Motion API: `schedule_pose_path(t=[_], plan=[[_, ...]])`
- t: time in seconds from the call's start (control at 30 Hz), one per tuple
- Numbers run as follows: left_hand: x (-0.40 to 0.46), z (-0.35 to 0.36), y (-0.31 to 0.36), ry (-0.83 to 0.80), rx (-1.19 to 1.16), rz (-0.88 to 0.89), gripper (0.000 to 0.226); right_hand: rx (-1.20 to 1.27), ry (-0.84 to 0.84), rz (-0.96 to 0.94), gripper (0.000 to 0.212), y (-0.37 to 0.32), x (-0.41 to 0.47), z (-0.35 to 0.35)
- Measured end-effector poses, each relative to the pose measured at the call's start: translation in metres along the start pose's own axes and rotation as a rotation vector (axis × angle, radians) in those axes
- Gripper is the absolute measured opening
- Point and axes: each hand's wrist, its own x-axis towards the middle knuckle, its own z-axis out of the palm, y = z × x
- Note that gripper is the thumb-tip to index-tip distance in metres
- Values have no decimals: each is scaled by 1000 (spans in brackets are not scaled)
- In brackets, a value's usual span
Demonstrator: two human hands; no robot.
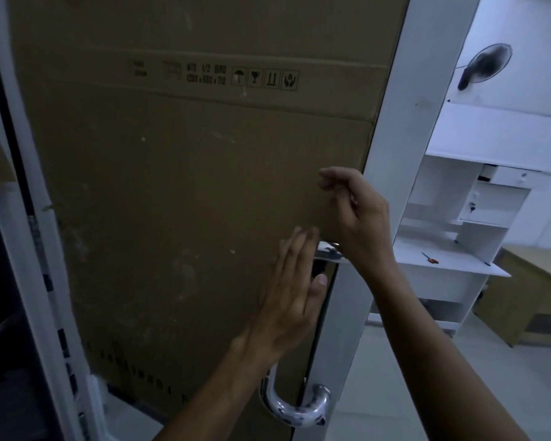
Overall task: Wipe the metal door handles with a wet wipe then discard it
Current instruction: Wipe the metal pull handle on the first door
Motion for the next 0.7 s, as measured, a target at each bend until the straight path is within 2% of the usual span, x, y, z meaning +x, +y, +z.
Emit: schedule_pose_path(t=[0.2, 0.33, 0.4, 0.43, 0.5, 0.57, 0.63, 0.7], plan=[[28, -2, 27, -102, 267, 206, 39, 384, 166, 149, 27, -3, -1, -15], [37, -15, 24, -108, 275, 80, 43, 524, 307, 198, 28, 0, -5, -41], [37, -23, 17, -122, 145, 6, 41, 529, 308, 211, 28, 3, -10, -51], [35, -26, 13, -134, 2, -62, 38, 526, 295, 212, 28, 5, -13, -54], [26, -33, 5, -124, -308, -275, 34, 521, 270, 217, 28, 9, -18, -58], [17, -32, 1, -41, -547, -466, 34, 517, 260, 231, 28, 12, -23, -61], [11, -27, -1, 39, -619, -526, 33, 507, 253, 243, 28, 14, -26, -62], [13, -23, -1, 39, -546, -479, 30, 478, 255, 255, 27, 17, -29, -63]])
